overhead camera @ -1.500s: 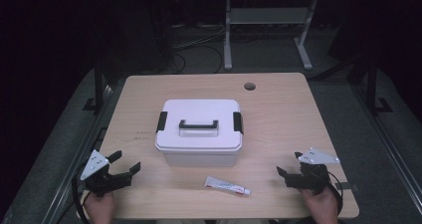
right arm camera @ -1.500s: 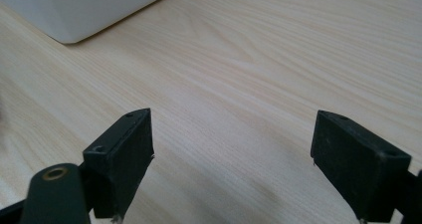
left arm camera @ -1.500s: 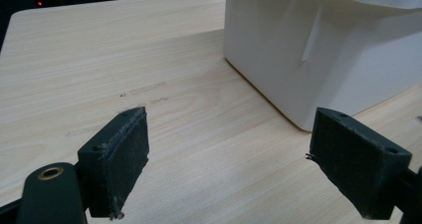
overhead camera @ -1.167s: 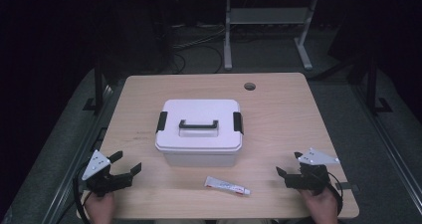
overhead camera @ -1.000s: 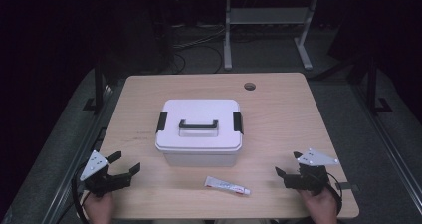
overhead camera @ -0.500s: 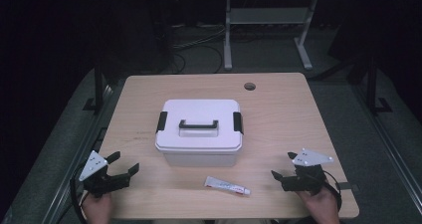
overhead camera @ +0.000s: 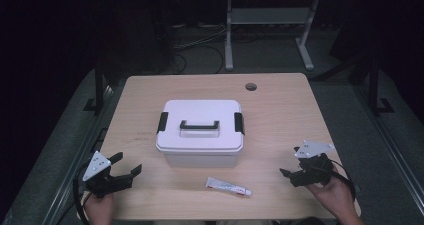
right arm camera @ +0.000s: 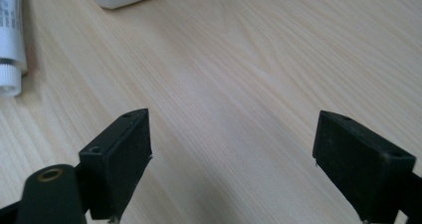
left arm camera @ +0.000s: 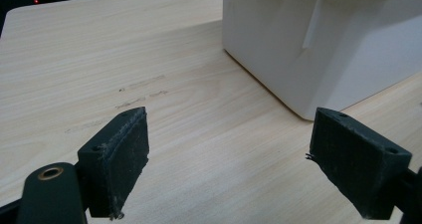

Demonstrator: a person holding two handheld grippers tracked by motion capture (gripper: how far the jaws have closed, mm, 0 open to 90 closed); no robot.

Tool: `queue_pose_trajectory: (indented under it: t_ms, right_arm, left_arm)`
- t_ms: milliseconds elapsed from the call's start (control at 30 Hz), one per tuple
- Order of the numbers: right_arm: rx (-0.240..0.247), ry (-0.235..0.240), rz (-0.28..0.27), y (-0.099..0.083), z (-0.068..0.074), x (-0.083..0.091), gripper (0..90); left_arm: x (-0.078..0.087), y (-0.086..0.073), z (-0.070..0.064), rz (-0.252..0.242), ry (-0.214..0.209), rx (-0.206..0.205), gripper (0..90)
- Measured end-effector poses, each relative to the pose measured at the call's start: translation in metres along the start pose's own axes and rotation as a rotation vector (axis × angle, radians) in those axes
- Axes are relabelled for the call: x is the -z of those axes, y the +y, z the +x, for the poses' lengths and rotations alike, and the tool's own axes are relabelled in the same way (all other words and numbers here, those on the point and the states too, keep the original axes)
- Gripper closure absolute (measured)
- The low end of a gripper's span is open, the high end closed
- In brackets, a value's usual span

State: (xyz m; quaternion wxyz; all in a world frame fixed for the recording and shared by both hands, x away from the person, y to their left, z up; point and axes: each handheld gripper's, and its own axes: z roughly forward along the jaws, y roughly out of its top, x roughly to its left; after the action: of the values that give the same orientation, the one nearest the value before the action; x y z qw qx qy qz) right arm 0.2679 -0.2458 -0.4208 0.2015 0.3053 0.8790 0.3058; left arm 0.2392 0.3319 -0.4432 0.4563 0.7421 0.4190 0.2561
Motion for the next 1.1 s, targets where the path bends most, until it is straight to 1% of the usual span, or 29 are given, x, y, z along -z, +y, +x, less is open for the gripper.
queue_pose_trajectory:
  t_ms: [100,167,233,267,367,500,700,800,867,933,967,1100]
  right_arm:
    - [0.046,0.001,0.041,0.006,-0.004,0.000,14.9]
    - [0.067,0.001,0.067,0.009,-0.007,0.000,14.9]
    - [0.088,0.007,0.084,0.013,-0.012,0.000,14.9]
    - [0.089,0.012,0.088,0.014,-0.013,0.000,14.9]
    - [0.112,0.026,0.105,0.018,-0.019,0.000,14.9]
    - [0.130,0.053,0.124,0.023,-0.026,-0.001,14.9]
    - [0.134,0.092,0.148,0.028,-0.033,-0.003,14.9]
    - [0.169,0.105,0.171,0.031,-0.034,-0.004,15.3]
    - [0.181,0.116,0.183,0.034,-0.034,-0.004,15.3]
    - [0.190,0.130,0.201,0.036,-0.035,-0.006,15.3]
    - [0.194,0.129,0.213,0.038,-0.035,-0.007,15.3]
    - [0.192,0.138,0.225,0.041,-0.038,-0.009,15.2]
  left_arm:
    - [0.000,0.000,0.000,0.000,-0.002,0.000,15.0]
    - [0.000,0.000,0.000,-0.001,-0.004,0.001,15.0]
    - [0.001,0.000,0.000,-0.002,-0.003,0.001,15.0]
    - [0.000,0.000,0.000,-0.002,-0.003,0.002,15.0]
    - [0.000,0.000,0.001,0.000,-0.008,0.005,15.0]
    - [0.001,0.000,0.002,-0.011,-0.011,0.011,15.1]
    - [0.001,-0.001,0.003,-0.005,-0.011,0.010,15.0]
    - [0.001,-0.001,0.003,-0.005,-0.010,0.010,15.0]
    - [0.001,-0.001,0.004,-0.004,-0.011,0.008,15.0]
    - [0.001,-0.001,0.004,-0.005,-0.014,0.010,15.1]
    - [0.001,-0.001,0.004,-0.004,-0.014,0.012,15.0]
    - [0.001,-0.001,0.004,-0.004,-0.013,0.011,15.1]
